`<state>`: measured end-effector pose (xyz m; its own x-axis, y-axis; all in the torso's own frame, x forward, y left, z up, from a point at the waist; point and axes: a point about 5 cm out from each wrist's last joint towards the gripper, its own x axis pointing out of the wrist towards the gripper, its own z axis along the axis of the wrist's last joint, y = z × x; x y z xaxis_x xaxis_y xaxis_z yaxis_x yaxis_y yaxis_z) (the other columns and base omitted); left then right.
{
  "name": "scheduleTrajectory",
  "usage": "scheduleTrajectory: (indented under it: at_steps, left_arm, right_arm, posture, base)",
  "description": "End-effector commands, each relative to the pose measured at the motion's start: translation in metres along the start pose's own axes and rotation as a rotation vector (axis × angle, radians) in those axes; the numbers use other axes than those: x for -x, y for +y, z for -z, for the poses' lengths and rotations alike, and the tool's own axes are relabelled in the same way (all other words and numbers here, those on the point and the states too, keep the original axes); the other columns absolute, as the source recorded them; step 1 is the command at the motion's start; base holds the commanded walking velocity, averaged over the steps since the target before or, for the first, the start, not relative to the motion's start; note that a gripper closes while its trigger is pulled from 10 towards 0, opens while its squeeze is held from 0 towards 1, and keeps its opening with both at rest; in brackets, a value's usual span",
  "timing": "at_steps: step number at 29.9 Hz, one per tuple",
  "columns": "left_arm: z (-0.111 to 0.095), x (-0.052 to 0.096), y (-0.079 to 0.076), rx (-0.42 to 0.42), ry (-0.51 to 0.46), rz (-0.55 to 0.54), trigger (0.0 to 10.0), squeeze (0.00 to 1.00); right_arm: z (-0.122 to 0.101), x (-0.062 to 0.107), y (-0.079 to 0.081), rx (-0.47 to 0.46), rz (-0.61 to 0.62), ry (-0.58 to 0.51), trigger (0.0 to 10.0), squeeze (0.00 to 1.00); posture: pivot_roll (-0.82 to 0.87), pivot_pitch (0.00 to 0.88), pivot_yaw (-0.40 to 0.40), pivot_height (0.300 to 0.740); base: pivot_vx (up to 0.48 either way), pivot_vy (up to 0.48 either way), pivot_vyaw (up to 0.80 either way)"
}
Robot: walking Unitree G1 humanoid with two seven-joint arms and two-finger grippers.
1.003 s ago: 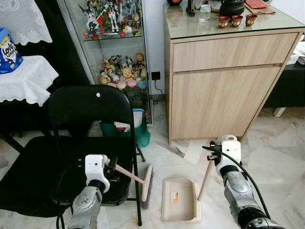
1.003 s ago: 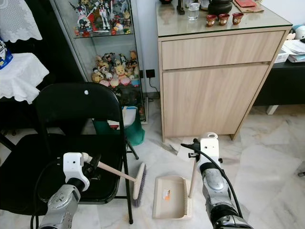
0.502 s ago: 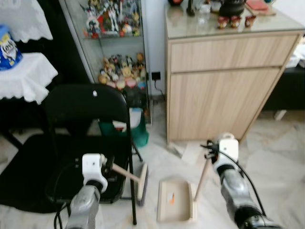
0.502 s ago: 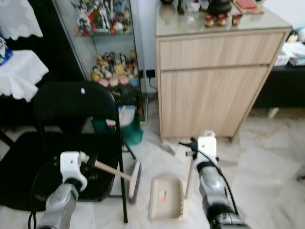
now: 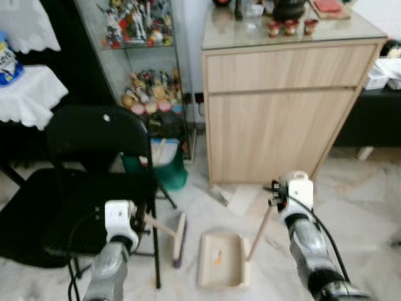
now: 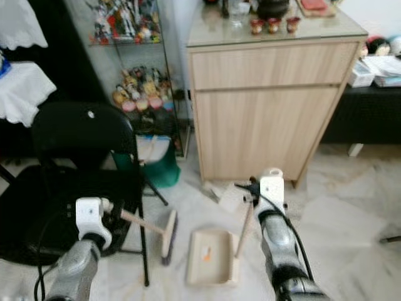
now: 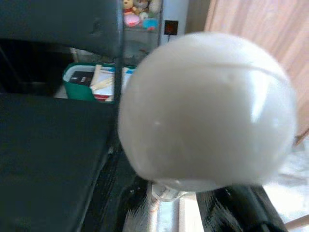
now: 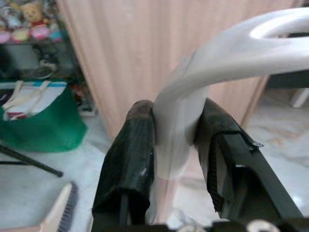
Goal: Sweep floor
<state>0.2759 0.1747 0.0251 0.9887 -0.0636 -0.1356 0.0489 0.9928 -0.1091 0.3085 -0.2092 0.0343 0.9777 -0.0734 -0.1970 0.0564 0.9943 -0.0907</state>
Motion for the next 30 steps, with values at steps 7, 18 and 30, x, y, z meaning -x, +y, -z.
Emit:
scheduleTrajectory:
  at_steps: [7, 18, 30]
  left_arm:
    - [-0.0045, 0.0014, 0.0097, -0.005, -0.014, -0.022, 10.0, 0.00]
    - [-0.0021, 0.0028, 0.0086, 0.006, -0.008, -0.020, 10.0, 0.00]
    - [-0.0035, 0.0030, 0.0101, 0.009, -0.015, -0.022, 10.0, 0.00]
  right_arm:
    - [-0.0030, -0.0022, 0.0057, -0.002, -0.013, -0.006, 10.0, 0.00]
    - [-0.0022, -0.0019, 0.0060, -0.005, -0.013, -0.001, 10.0, 0.00]
    - [-0.0019, -0.0021, 0.0063, -0.006, -0.013, 0.003, 10.0, 0.00]
  posture:
    - [-0.11, 0.000, 0.069, 0.740]
    - [-0.11, 0.005, 0.069, 0.740]
    - [-0.10, 0.007, 0.069, 0.740]
  base:
    - [0.000, 0.000, 0.00]
    - [0.000, 0.000, 0.00]
    - [0.000, 0.000, 0.00]
